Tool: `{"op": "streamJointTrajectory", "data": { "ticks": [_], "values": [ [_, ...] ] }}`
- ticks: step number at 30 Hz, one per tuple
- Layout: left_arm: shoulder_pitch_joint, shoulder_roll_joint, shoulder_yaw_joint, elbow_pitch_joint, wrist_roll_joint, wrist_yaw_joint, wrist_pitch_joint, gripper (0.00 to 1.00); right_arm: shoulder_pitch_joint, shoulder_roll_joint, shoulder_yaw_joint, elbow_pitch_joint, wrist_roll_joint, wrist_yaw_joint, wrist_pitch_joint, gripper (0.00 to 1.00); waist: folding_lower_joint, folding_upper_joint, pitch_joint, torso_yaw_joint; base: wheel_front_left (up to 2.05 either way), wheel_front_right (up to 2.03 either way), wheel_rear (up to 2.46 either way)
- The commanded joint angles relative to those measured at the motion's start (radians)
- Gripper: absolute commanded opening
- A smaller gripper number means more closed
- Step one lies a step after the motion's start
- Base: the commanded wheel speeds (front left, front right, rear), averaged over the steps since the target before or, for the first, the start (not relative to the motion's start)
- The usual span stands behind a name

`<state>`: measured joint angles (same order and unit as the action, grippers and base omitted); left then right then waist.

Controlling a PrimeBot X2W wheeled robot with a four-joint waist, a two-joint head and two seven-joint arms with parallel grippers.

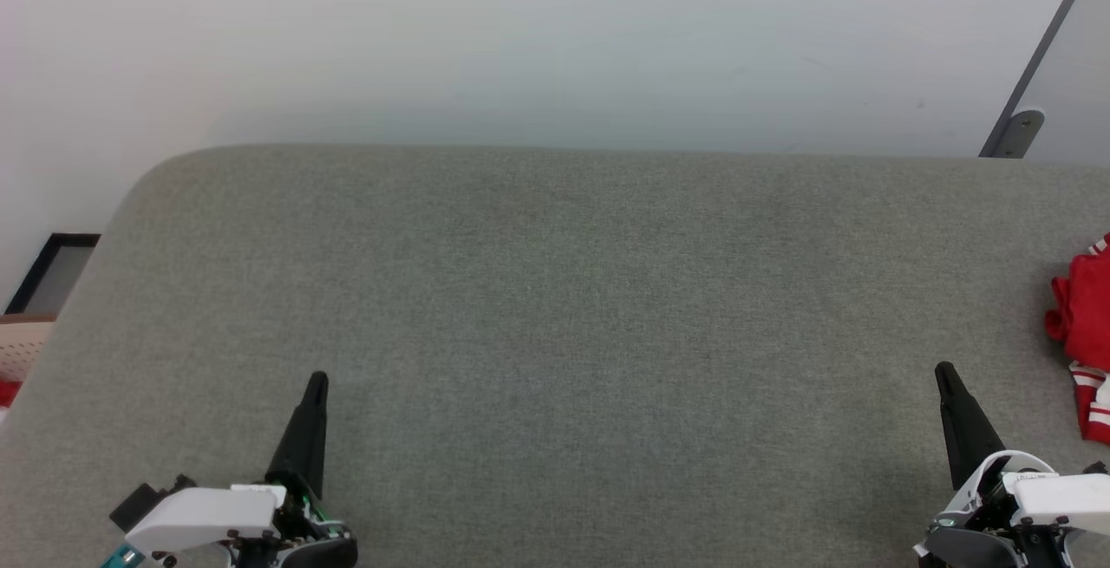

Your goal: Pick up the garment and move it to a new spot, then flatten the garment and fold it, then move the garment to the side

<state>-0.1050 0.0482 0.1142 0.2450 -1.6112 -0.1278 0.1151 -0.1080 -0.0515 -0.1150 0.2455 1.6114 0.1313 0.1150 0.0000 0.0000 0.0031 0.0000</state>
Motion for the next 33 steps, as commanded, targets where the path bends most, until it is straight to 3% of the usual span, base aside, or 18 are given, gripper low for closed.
{"op": "streamJointTrajectory", "data": {
  "ticks": [1,33],
  "values": [
    [-0.01,0.0,0.003,0.001,-0.002,-0.005,0.003,0.0,-0.003,0.003,0.001,-0.002,0.003,-0.001,0.002,0.0,0.0,0.0,0.0,0.0,0.0,0.0,0.0],
    [-0.01,0.0,0.002,0.001,-0.002,-0.005,0.003,0.0,-0.003,0.003,0.001,-0.002,0.003,-0.001,0.002,0.0,0.0,0.0,0.0,0.0,0.0,0.0,0.0]
  ]
}}
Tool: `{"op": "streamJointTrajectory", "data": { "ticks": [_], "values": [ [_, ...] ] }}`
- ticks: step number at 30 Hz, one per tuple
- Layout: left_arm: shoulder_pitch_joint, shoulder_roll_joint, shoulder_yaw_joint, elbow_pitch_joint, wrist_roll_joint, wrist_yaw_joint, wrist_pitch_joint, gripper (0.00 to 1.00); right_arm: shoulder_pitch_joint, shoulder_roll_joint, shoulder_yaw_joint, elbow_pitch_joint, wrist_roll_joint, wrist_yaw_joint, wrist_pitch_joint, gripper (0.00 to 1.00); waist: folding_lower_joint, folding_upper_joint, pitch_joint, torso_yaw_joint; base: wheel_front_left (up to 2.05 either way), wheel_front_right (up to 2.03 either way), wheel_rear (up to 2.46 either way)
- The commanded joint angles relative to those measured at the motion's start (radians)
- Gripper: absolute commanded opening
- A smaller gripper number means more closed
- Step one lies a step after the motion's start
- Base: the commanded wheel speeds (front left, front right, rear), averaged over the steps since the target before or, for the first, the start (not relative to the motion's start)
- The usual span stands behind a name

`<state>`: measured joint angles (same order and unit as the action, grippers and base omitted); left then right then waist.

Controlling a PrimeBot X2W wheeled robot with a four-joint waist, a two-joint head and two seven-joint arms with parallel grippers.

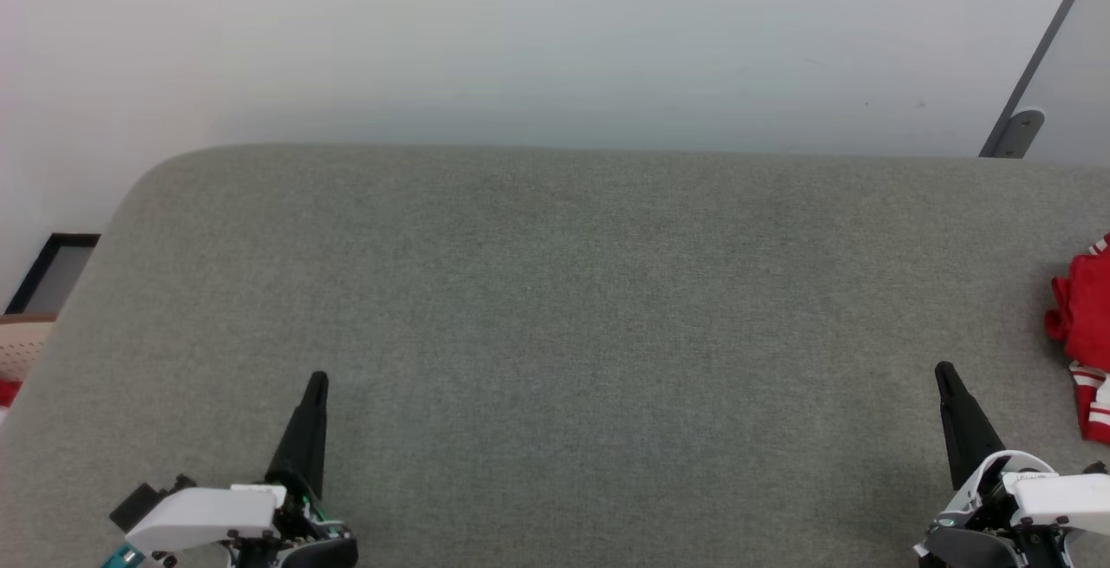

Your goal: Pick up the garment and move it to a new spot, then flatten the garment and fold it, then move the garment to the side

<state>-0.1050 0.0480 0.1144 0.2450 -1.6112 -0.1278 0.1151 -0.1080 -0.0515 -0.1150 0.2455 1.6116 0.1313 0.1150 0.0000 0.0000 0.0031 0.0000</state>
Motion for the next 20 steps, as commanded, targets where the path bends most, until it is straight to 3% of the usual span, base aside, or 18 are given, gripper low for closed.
{"op": "streamJointTrajectory", "data": {
  "ticks": [1,20],
  "values": [
    [-0.01,0.0,0.003,0.001,-0.002,-0.005,0.003,0.0,-0.003,0.003,0.001,-0.002,0.003,-0.001,0.002,0.0,0.0,0.0,0.0,0.0,0.0,0.0,0.0],
    [-0.01,0.0,0.002,0.001,-0.002,-0.005,0.003,0.0,-0.003,0.003,0.001,-0.002,0.003,-0.001,0.002,0.0,0.0,0.0,0.0,0.0,0.0,0.0,0.0]
  ]
}}
